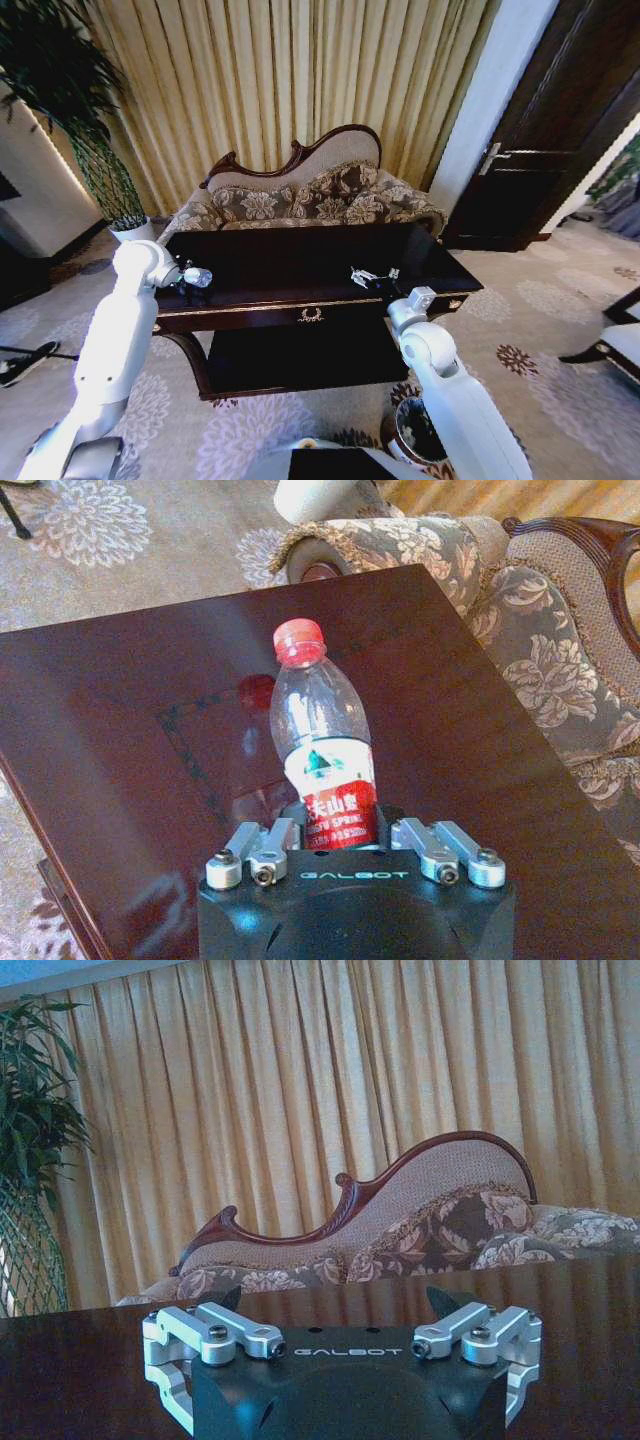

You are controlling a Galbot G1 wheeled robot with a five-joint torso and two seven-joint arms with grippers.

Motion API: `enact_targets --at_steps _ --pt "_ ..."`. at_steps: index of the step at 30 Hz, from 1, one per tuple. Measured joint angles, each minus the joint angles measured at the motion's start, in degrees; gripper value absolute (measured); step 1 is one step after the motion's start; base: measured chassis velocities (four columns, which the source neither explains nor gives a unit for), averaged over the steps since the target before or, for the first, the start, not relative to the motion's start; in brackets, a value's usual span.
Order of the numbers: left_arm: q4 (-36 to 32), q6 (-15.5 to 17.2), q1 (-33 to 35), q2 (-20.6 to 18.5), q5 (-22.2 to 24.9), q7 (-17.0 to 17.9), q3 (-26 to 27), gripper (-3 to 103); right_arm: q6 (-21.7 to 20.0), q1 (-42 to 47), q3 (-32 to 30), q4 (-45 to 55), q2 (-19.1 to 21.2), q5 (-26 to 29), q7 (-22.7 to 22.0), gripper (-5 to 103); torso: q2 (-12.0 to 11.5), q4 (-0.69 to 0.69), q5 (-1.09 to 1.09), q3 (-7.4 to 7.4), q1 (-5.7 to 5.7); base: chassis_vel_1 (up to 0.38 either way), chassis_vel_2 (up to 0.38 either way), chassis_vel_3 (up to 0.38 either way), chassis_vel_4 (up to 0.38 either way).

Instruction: Move to the front of the table and place the trash on the table into the trash bin.

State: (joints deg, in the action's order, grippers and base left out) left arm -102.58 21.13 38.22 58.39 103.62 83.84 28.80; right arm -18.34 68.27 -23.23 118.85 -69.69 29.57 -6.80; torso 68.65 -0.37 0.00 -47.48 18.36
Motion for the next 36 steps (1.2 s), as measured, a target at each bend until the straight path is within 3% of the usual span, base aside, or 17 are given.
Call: enact_targets --at_steps 5,6,8,10,12,14,15,16,19,20,21,23,25,28,31,34,36 --pt "-1.9 2.8 1.9 -1.4 -5.8 -6.4 -0.1 26 0.2 0.3 -0.3 0.0 -0.4 0.0 0.0 100 0.0 -0.03 -0.03 -0.01 0.01 0.0 0.0 0.0 0.0" --pt "-3.5 4.9 3.5 -2.5 -8.3 -11.8 0.6 26 0.3 0.4 -0.3 0.0 -0.6 0.0 0.0 100 0.0 0.01 -0.02 -0.01 0.01 0.0 0.0 0.0 0.0" --pt "-4.1 5.6 4.4 -3.0 -9.7 -14.4 0.9 26 0.3 0.4 -0.3 0.0 -0.7 0.0 0.0 100 0.0 0.0 -0.01 -0.01 0.01 0.0 0.0 0.0 0.0" --pt "-6.4 8.3 7.8 -4.7 -18.1 -24.4 1.9 26 0.4 0.6 -0.3 0.0 -1.1 -0.2 0.0 100 0.0 0.0 -0.01 0.0 0.0 0.0 0.0 0.0 0.0" --pt "-6.9 8.7 8.9 -5.1 -21.6 -27.4 2.0 26 0.4 0.6 -0.3 0.0 -1.2 -0.3 0.0 100 0.0 -0.01 -0.01 -0.01 0.0 0.0 0.0 0.0 0.0" --pt "-8.5 9.2 12.6 -6.8 -35.3 -39.0 3.2 26 0.5 0.7 -0.1 0.0 -1.6 -0.6 0.0 100 0.0 0.0 0.0 -0.01 0.01 0.0 0.0 0.0 0.0" --pt "-8.5 9.2 12.6 -6.8 -35.3 -39.0 3.2 26 0.5 0.7 -0.1 0.0 -1.6 -0.6 0.0 100 0.0 0.0 0.0 -0.01 0.01 0.0 0.0 0.0 0.0" --pt "-9.2 8.2 15.3 -8.2 -45.5 -48.7 4.3 26 0.6 0.8 -0.1 0.1 -1.8 -0.7 0.0 100 0.0 0.0 -0.01 -0.01 0.0 0.0 0.0 0.0 0.0" --pt "-9.1 2.8 19.0 -11.1 -61.2 -65.1 6.6 26 1.0 1.3 -0.1 0.5 -2.4 -1.2 0.0 100 0.0 0.01 0.0 0.0 0.0 0.0 0.0 0.0 0.0" --pt "-9.1 2.8 19.0 -11.1 -61.2 -65.1 6.6 26 1.0 1.3 -0.1 0.5 -2.4 -1.2 0.0 100 0.0 0.01 0.0 0.0 0.0 0.0 0.0 0.0 0.0" --pt "-8.7 -1.5 20.3 -12.6 -66.5 -73.3 7.3 26 1.3 1.6 -0.1 0.9 -2.7 -1.5 0.0 100 0.0 0.02 -0.01 0.0 0.0 0.0 0.0 0.0 0.0" --pt "-8.7 -2.3 20.5 -12.9 -67.3 -74.6 7.4 26 1.3 1.7 -0.1 0.9 -2.7 -1.5 0.0 100 0.0 0.02 -0.01 0.0 0.0 0.0 0.0 0.0 0.0" --pt "-8.4 -7.9 21.6 -14.6 -71.1 -82.7 7.9 26 1.5 2.5 -0.4 1.8 -3.1 -1.8 0.0 100 0.0 -0.02 0.0 0.0 0.0 0.0 0.0 0.0 0.0" --pt "-8.1 -11.6 22.4 -15.5 -71.9 -87.4 7.9 26 1.6 3.1 -0.4 2.7 -2.7 -0.6 0.0 100 0.0 -0.02 0.0 0.0 0.0 0.0 0.0 0.0 0.0" --pt "-8.2 -14.3 23.3 -16.1 -71.9 -91.8 7.7 26 2.1 3.9 0.8 3.7 -1.0 4.3 0.0 100 0.0 -0.01 0.0 0.0 0.01 0.0 0.0 0.0 0.0" --pt "-10.1 -16.3 25.9 -17.7 -70.2 -98.0 7.6 26 1.6 4.5 1.6 6.6 1.9 15.5 0.0 100 0.0 -0.01 0.0 0.0 0.01 0.0 0.0 0.0 0.0" --pt "-11.0 -16.6 27.0 -18.3 -69.4 -99.2 7.6 26 0.9 4.5 1.5 8.1 2.6 19.6 0.0 100 0.0 -0.01 0.0 0.0 0.01 0.0 0.0 0.0 0.0"
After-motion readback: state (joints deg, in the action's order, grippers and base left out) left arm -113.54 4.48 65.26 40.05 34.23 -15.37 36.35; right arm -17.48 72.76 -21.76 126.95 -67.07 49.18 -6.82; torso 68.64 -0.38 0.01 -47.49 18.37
